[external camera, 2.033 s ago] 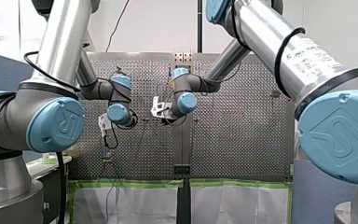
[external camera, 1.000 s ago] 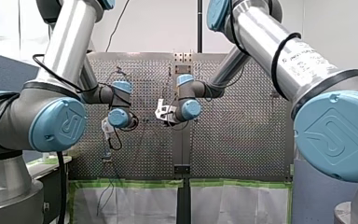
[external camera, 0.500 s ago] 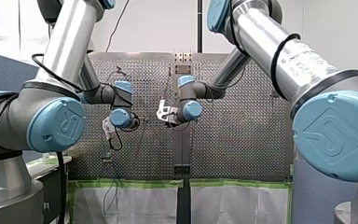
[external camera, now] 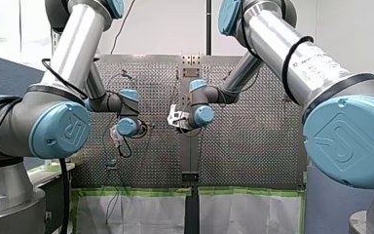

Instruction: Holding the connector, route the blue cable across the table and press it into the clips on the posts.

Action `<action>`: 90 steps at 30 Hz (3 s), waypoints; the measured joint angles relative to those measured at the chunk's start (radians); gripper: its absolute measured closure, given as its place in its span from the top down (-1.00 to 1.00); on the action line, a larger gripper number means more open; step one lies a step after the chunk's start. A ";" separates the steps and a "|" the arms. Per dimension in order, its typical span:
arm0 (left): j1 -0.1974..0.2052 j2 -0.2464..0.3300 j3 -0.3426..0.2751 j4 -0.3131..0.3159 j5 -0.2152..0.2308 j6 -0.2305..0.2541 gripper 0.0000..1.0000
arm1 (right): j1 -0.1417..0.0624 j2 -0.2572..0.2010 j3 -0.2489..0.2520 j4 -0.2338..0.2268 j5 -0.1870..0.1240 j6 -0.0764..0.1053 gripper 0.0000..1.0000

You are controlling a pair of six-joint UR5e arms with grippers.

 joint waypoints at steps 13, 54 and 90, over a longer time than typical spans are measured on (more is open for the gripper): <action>0.037 -0.008 0.077 -0.022 0.012 -0.002 -0.99 | -0.036 0.000 -0.001 -0.007 -0.001 -0.001 -1.00; -0.122 0.199 -0.039 -0.343 -0.177 0.132 0.97 | -0.061 -0.001 0.000 0.020 -0.004 -0.011 -1.00; -0.293 0.095 0.128 -0.327 -0.189 0.082 0.97 | -0.087 0.000 -0.001 0.017 -0.021 -0.010 -1.00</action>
